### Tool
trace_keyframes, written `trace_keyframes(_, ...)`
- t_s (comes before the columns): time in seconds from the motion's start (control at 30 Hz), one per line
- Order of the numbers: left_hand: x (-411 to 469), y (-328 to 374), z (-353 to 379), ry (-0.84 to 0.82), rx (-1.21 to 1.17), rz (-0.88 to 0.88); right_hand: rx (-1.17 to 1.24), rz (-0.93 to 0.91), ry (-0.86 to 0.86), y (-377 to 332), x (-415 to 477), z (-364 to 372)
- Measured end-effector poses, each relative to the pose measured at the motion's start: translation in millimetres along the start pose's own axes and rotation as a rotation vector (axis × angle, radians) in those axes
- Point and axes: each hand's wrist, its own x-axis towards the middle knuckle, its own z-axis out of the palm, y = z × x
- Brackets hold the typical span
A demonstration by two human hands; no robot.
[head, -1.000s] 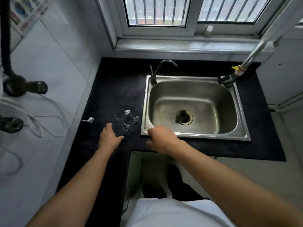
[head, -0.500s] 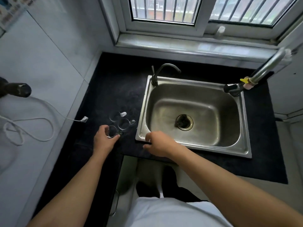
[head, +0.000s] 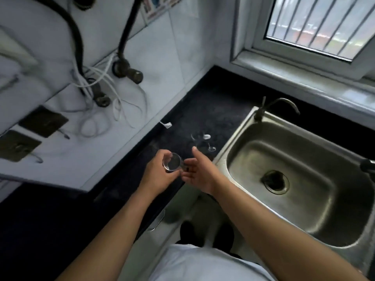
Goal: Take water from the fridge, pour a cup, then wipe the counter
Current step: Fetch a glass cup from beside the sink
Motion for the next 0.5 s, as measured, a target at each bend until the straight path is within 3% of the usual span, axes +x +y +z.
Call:
trace_keyframes(0.23, -63, -30, -42, 0.145, -0.051, -0.072, -0.105, 0.058, -0.189, 29, -14, 57)
trace_keyframes(0.5, -151, -106, -102, 0.262, -0.119, -0.178, -0.23, 0.143, -0.226, 122, -9, 144)
